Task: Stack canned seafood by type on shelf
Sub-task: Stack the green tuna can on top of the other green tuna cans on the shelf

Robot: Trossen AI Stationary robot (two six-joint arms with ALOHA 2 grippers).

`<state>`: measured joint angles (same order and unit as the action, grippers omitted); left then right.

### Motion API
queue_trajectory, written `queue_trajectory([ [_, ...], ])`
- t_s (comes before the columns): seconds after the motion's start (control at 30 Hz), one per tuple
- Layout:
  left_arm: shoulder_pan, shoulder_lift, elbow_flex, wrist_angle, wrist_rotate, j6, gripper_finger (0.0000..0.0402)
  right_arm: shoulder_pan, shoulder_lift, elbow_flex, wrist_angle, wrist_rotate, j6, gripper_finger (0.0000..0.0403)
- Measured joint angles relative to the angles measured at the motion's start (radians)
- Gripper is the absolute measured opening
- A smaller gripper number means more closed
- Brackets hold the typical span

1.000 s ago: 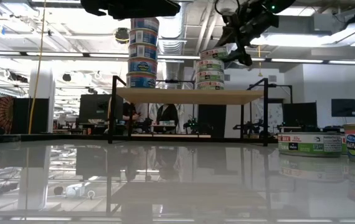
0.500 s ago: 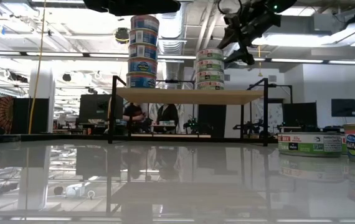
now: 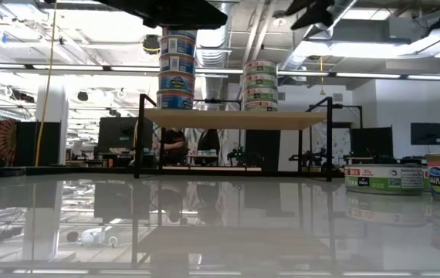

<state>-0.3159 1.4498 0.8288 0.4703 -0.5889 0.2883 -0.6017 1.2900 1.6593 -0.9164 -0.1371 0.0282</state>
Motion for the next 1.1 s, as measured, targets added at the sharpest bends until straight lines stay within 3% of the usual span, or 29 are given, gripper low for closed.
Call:
queue_trajectory([
  [0.23,0.057,0.0,0.0,-0.03,0.144,-0.18,0.0288,0.313,-0.195,-0.279,0.122,0.224,0.144,0.0261],
  [0.33,0.068,0.008,0.0,-0.044,0.157,-0.212,0.0288,0.454,-0.259,-0.389,0.17,0.31,0.205,0.0261],
  [0.53,0.066,0.008,0.021,-0.108,0.159,-0.234,0.0288,0.706,-0.339,-0.535,0.224,0.586,0.296,0.0261],
  [0.73,0.079,0.008,0.052,-0.183,0.184,-0.31,0.0288,0.888,-0.334,-0.6,0.298,0.687,0.333,0.0261],
  [0.9,0.055,0.008,0.066,-0.225,0.416,-0.248,0.0288,1.01,-0.265,-0.601,0.288,0.699,0.374,0.0261],
  [1.1,-0.004,0.008,0.066,-0.264,0.373,-0.164,0.0288,1.138,-0.111,-0.609,0.178,0.835,0.448,0.0261],
])
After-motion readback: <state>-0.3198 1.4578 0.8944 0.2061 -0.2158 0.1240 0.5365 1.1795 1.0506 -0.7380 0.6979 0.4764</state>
